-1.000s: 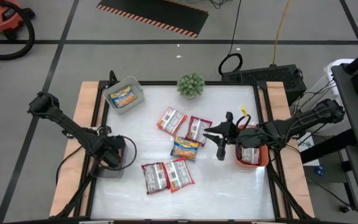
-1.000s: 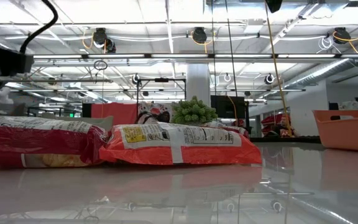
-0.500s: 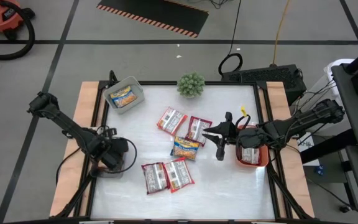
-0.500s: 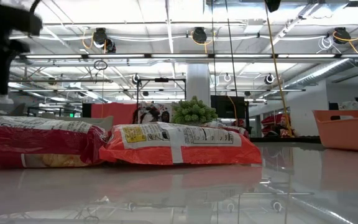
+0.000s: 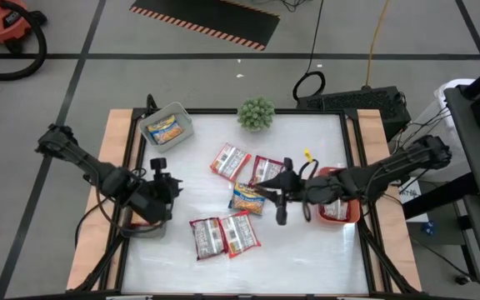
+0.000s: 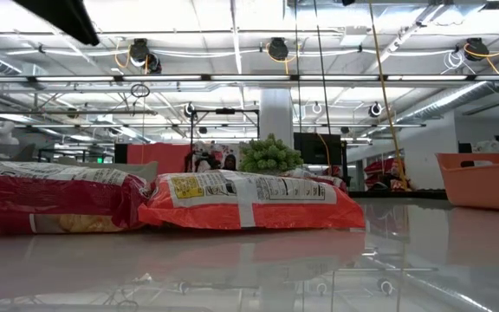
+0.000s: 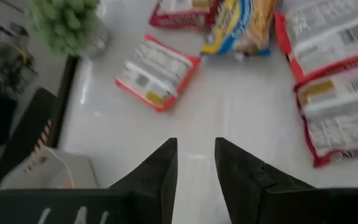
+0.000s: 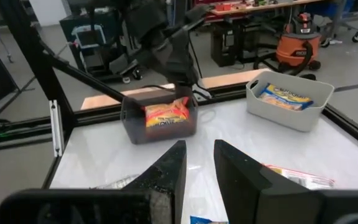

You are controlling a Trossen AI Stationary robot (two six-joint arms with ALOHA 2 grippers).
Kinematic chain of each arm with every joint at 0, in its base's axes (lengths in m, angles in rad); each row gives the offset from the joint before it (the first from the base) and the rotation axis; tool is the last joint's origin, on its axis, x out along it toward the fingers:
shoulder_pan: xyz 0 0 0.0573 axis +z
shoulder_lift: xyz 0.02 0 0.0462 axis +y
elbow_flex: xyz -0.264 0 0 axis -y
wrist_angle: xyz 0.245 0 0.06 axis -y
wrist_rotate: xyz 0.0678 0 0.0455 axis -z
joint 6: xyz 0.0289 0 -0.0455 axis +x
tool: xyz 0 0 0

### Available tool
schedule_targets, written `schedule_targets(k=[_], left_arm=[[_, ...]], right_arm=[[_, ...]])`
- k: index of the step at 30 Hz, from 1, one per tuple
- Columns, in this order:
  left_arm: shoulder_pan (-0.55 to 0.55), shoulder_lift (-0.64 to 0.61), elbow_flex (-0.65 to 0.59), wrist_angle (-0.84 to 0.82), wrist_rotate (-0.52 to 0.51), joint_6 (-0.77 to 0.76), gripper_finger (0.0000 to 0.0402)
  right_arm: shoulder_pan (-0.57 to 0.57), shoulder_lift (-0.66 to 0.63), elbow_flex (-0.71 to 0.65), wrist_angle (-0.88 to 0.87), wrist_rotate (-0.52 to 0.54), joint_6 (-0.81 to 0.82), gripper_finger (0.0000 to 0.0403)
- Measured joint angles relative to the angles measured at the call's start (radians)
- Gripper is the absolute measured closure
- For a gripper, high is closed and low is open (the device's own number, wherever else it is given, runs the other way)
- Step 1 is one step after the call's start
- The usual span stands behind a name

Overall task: Sort Maruchan noodles
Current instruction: Put the red bag into the orange bin

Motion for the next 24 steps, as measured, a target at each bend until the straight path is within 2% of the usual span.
schedule_targets(k=[6,10,16,24], left_arm=[[0.045,-0.033,-0.022,0.110,-0.014,0.101,0.0289],[0.053,-0.039,-0.026,0.145,-0.011,0.132,0.0289],[0.053,-0.039,-0.027,0.144,-0.011,0.143,0.0289],[0.053,-0.039,-0.027,0.121,-0.010,0.147,0.0289]], right_arm=[[-0.016,0.104,0.083,-0.036,-0.049,-0.018,0.0323],[-0.022,0.175,0.174,-0.155,-0.100,0.020,0.0323],[-0.021,0.304,0.333,-0.310,-0.111,0.025,0.0323],[-0.040,0.386,0.359,-0.390,-0.238,-0.051,0.0323]])
